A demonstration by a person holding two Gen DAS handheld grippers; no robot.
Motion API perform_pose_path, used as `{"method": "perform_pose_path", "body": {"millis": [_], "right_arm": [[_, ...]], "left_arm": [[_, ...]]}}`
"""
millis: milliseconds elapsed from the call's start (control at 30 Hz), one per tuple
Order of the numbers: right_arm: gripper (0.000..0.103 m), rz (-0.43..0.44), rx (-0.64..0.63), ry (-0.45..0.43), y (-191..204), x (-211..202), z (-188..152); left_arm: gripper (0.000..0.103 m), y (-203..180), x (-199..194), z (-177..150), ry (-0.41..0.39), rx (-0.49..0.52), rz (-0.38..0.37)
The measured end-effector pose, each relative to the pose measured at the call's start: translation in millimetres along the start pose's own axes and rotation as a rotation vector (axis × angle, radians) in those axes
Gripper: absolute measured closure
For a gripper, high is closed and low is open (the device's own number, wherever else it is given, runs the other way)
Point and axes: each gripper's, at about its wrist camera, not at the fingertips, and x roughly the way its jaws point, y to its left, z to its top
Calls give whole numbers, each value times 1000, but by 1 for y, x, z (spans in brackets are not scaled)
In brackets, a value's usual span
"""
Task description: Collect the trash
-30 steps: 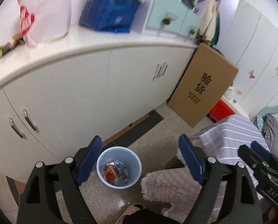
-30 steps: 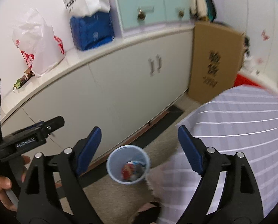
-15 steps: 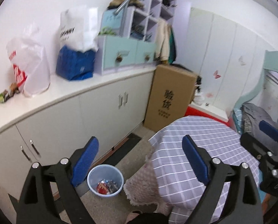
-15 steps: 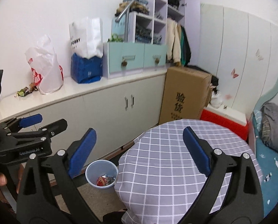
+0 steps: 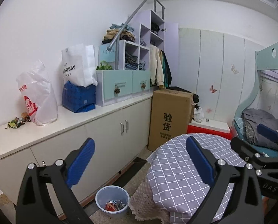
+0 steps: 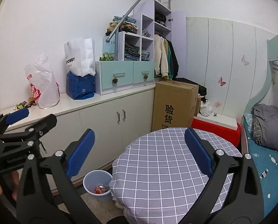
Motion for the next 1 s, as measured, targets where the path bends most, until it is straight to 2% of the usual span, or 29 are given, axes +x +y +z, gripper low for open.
{"method": "perform_pose_path", "body": {"millis": [133, 433, 1000], "right_arm": [[8, 4, 4, -8, -1, -6, -2], [8, 18, 8, -11, 2, -9, -3], [8, 28, 20, -21, -2, -14, -4]], "left_arm": [[7, -5, -6, 1, -19, 25, 31], [7, -6, -7, 0, -30, 33, 36], [7, -9, -5, -5, -47, 32, 3]]}}
